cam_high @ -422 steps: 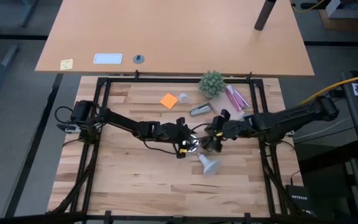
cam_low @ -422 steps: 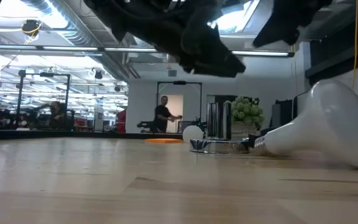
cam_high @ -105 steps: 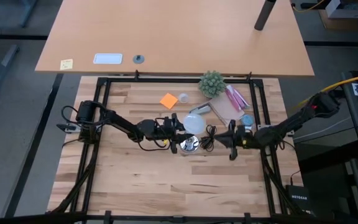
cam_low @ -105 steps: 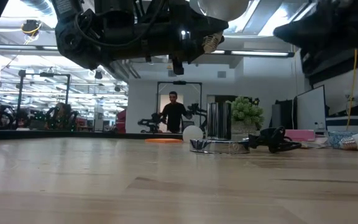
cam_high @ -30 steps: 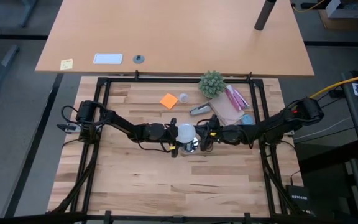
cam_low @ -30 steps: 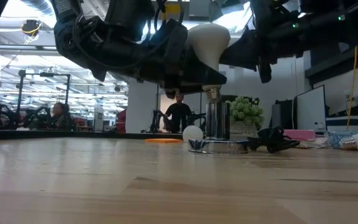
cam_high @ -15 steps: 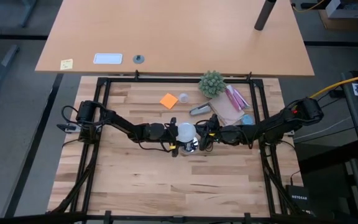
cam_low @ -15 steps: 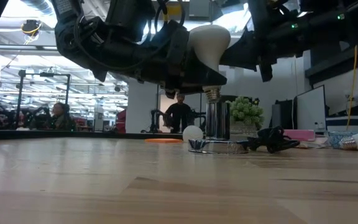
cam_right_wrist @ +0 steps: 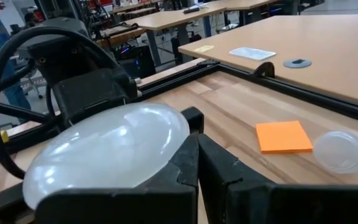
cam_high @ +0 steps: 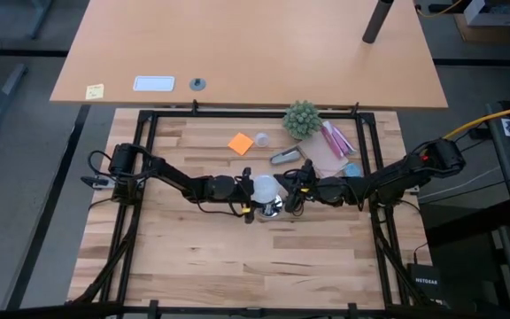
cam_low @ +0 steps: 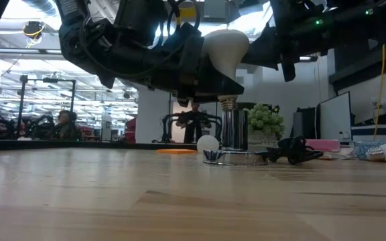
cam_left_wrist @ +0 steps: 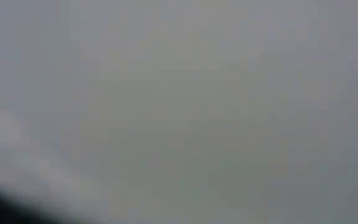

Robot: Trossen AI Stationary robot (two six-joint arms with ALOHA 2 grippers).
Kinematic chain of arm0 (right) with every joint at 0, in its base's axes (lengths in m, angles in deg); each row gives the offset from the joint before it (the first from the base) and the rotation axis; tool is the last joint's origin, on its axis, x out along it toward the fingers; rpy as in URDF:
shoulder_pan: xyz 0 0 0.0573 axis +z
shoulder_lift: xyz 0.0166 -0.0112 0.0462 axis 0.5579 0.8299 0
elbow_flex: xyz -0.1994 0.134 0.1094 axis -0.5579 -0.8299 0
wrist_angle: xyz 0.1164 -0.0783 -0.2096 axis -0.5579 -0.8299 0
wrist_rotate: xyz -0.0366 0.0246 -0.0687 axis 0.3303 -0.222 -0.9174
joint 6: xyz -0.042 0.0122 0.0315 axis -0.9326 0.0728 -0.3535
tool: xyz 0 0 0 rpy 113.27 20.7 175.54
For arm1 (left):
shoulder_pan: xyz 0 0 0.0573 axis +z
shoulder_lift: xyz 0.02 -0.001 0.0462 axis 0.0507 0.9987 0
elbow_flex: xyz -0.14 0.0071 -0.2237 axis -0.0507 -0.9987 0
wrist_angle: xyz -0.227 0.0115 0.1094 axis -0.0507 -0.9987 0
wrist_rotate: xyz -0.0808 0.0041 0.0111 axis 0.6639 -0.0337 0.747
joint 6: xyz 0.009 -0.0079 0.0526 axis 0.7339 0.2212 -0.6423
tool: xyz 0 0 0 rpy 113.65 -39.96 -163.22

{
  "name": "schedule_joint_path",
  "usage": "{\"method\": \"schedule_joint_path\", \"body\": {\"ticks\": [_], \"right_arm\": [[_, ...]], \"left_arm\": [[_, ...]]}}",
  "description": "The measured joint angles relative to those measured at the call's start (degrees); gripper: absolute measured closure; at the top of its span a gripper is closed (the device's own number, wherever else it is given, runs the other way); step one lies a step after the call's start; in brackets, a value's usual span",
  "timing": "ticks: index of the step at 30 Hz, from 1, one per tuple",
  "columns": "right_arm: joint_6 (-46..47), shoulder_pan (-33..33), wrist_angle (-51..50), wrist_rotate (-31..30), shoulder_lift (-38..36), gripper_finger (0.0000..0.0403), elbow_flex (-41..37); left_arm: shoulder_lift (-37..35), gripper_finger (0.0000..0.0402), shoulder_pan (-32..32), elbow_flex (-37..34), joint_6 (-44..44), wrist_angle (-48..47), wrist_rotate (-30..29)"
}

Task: Screw lightbulb
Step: Insert the lightbulb in the silver lamp

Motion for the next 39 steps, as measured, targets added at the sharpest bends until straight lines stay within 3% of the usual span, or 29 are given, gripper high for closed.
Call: {"method": "schedule_joint_path", "body": {"ticks": [15, 39], "right_arm": [[-0.04, -0.02, -0.13, 1.18, 0.01, 0.0397, -0.02], [-0.07, -0.04, -4.06, 2.13, 0.07, 0.0397, -0.07]], "left_arm": [[2.78, 0.0254, -1.15, 4.56, -1.99, -1.84, 0.24], [1.46, 0.0254, -0.74, 4.34, -3.25, -7.75, -1.68]]}}
